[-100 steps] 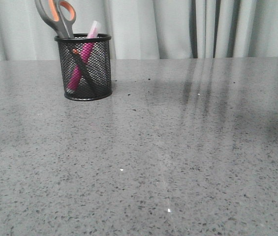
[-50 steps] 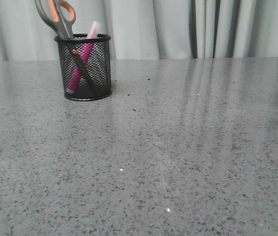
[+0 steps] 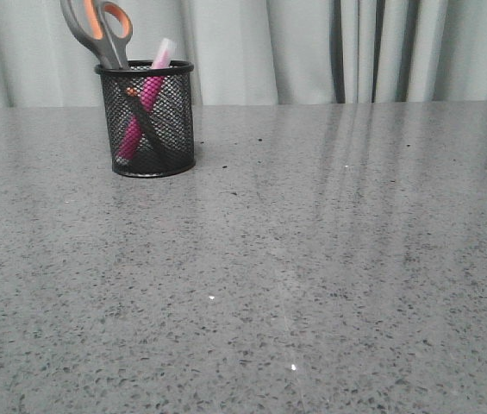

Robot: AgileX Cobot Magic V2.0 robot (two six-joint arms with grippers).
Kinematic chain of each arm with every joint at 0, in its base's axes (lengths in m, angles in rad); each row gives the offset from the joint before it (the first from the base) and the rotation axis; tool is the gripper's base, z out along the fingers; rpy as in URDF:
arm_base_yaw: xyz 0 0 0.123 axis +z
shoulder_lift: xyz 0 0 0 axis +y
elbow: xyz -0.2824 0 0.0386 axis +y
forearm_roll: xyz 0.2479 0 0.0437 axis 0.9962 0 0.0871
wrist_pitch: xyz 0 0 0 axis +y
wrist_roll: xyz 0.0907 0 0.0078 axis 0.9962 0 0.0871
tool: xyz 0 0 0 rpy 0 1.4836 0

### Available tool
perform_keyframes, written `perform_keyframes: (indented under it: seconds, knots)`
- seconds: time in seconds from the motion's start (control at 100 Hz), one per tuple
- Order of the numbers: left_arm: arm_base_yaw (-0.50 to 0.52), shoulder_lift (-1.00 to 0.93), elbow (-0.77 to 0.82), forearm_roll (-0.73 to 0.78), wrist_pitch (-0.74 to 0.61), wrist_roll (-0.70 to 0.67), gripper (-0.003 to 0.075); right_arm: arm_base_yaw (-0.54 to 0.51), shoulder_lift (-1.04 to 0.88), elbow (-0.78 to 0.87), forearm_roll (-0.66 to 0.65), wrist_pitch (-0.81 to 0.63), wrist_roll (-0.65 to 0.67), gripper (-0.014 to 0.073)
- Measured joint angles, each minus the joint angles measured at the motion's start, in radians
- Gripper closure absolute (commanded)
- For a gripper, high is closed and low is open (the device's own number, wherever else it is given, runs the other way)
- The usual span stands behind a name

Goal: Put pen and scissors into bin

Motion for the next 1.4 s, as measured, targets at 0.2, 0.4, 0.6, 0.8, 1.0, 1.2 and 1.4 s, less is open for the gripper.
perform_keyframes:
  seconds: [0.2,0.4,0.6,0.8,1.0,1.2,1.4]
  knots:
    - [0.000,-0.055,0.025,-0.034,-0.022,0.000,0.0739,0.000,-0.040,0.029,0.080,0.003,0.000,0.0662]
    - [0.000,-0.055,0.025,-0.040,-0.028,0.000,0.0739,0.000,-0.040,0.029,0.091,0.018,0.000,0.0662]
    - [0.000,-0.055,0.025,-0.040,-0.028,0.000,0.0739,0.000,-0.040,0.029,0.093,0.018,0.000,0.0662]
    - [0.000,-0.055,0.025,-0.040,-0.030,0.000,0.0739,0.000,-0.040,0.029,0.094,0.019,0.000,0.0662]
    - [0.000,-0.055,0.025,-0.040,-0.030,0.000,0.0739,0.000,-0.040,0.029,0.094,0.019,0.000,0.0662]
    - [0.000,-0.055,0.025,-0.042,-0.030,0.000,0.0739,0.000,-0.040,0.029,0.094,0.019,0.000,0.0662]
    - [0.000,-0.055,0.025,-0.042,-0.030,0.000,0.0739,0.000,-0.040,0.029,0.094,0.021,0.000,0.0662]
